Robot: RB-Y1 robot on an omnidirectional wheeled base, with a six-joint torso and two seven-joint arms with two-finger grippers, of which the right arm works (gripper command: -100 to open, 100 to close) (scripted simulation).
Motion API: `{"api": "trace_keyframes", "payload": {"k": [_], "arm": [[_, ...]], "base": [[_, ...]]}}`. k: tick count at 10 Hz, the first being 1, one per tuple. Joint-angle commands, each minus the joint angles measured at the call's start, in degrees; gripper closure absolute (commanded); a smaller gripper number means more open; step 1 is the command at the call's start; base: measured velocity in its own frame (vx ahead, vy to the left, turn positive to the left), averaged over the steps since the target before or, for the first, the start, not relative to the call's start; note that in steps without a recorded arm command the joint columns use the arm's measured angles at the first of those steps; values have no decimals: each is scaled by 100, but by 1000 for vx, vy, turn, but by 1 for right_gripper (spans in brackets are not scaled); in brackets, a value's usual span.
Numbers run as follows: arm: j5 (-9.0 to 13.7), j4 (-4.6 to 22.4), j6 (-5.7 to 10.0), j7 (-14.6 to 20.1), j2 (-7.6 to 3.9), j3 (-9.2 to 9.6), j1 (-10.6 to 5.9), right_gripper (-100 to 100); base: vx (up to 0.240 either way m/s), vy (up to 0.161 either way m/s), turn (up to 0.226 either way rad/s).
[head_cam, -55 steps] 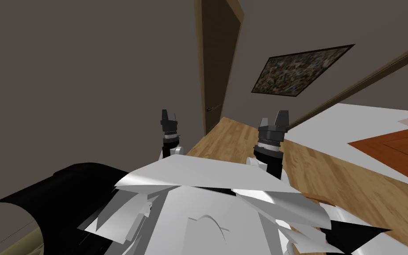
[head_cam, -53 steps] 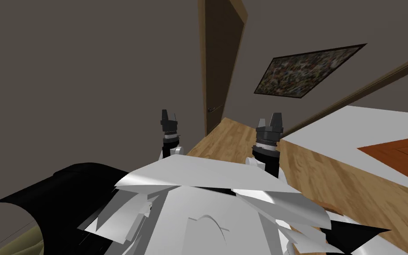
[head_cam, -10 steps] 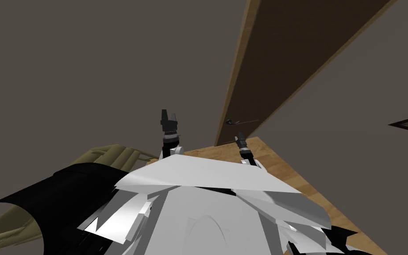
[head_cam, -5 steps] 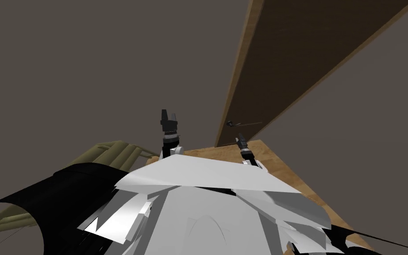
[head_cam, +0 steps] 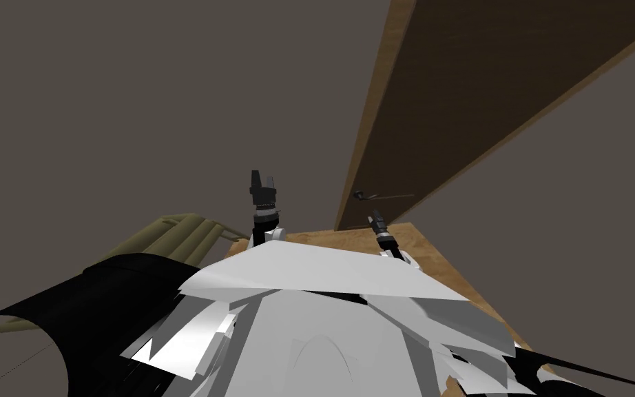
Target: Pull the door open
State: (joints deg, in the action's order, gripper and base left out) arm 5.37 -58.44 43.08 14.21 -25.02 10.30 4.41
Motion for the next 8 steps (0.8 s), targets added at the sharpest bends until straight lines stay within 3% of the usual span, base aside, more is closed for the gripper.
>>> {"api": "trace_keyframes", "payload": {"k": [1,3,6,7,8], "arm": [[42,246,43,61,-83,50,-87,-100],[53,319,58,78,-106,65,-112,-100],[103,637,126,151,-208,127,-219,-100],[97,561,101,143,-203,114,-189,-100],[86,753,155,146,-185,13,-322,-100]], "base": [[44,-88,166],[29,-60,56],[31,-78,118],[11,-33,14],[15,-7,137]]}}
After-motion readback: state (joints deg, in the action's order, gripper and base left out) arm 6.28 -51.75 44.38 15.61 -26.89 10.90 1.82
